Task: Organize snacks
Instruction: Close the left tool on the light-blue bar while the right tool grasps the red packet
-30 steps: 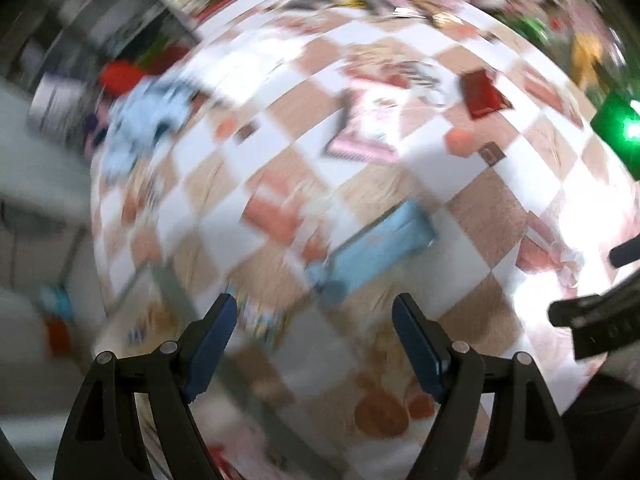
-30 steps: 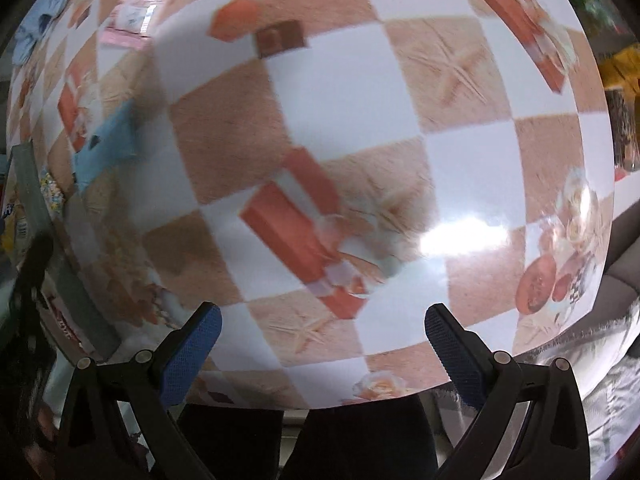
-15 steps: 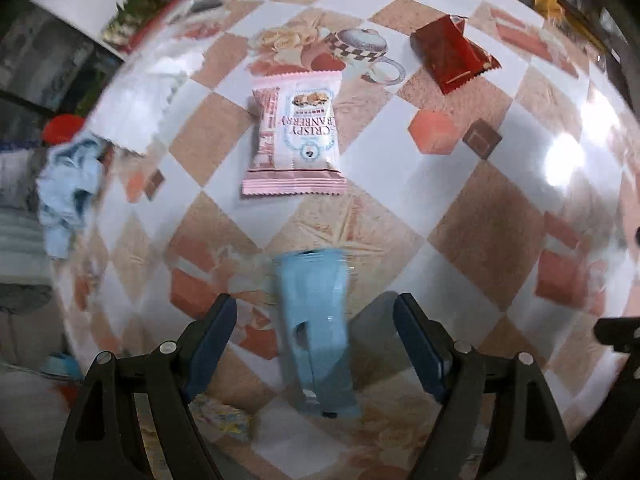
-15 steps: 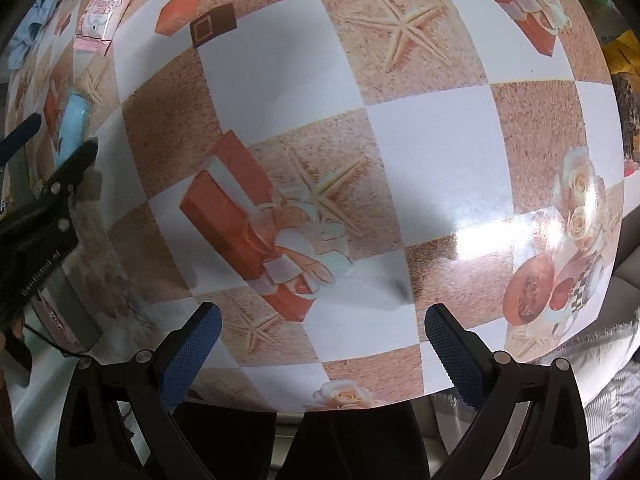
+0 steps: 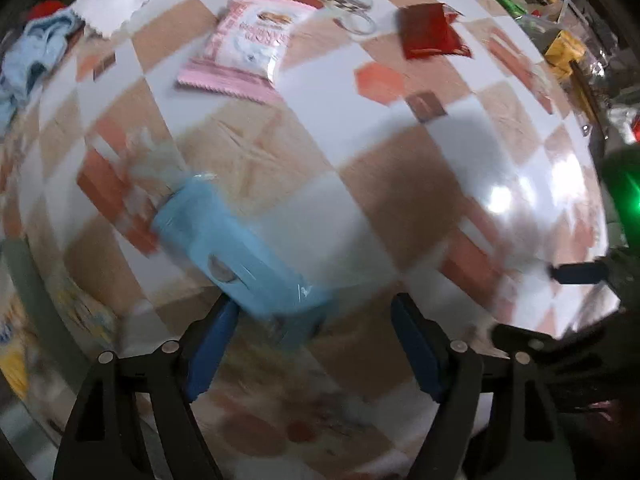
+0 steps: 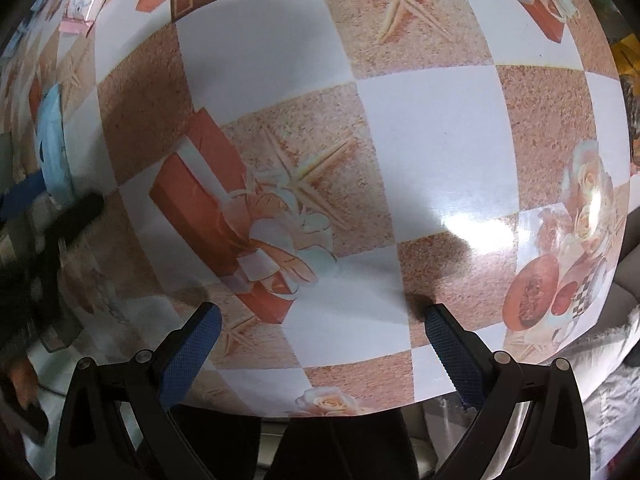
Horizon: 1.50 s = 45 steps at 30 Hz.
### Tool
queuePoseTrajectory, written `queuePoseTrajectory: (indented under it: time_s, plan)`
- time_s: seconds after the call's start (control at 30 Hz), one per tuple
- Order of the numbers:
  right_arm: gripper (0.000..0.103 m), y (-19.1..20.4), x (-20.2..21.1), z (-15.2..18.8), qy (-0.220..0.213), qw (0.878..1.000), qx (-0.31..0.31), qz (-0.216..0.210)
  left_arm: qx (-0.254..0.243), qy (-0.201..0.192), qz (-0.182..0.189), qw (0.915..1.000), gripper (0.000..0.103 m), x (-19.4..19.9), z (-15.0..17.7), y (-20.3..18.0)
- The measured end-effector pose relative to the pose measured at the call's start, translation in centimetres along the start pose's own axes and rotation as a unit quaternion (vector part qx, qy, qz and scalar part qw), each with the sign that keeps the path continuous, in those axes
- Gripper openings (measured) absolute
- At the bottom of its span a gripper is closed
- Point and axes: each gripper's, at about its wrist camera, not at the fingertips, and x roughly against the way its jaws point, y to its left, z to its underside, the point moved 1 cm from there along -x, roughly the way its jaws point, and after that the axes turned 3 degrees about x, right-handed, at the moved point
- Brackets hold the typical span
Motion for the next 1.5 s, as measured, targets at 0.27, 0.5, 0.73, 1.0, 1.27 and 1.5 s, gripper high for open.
queuePoseTrajectory:
  time_s: [0.27,0.5,0.73,1.0,1.27,1.5]
  plan:
    - [0.103,1.9,-0.6,0.2,-0.008,0.999,0.019,0.041,0.042,-0.033,-0.025,0.9983,0.081,2.0,1.4,3.2]
    - [0.103,2.7,-0.4,0.7,-0.021,0.999,0.022,0.043,0.026,-0.035,-0.038,0.9983,0.081,1.8,1.2,3.5]
    - [0.103,0.0,1.6,-0.5,-0.023,1.0,0.003,-0.002,-0.123,-0.082,-0.136,0.9796,0.082,1.3,-0.5,-0.1]
    - [0.103,-3.4,9.5,-6.8,-0.128,0.988,-0.067,-0.06,-0.203,-0.091,-0.138,0.9649,0.082,-0.1,-2.4,-0.6]
    - [0.103,-1.6,10.3,-13.2,-0.141,0.985,-0.072,-0.07,-0.206,-0.087,-0.108,0.9688,0.083,0.4,-3.0,-0.8]
    - [0.06,0.8,9.8,-14.6,-0.156,0.987,-0.029,-0.004,-0.086,-0.051,-0.038,0.9943,0.07,0.1,-4.2,2.0]
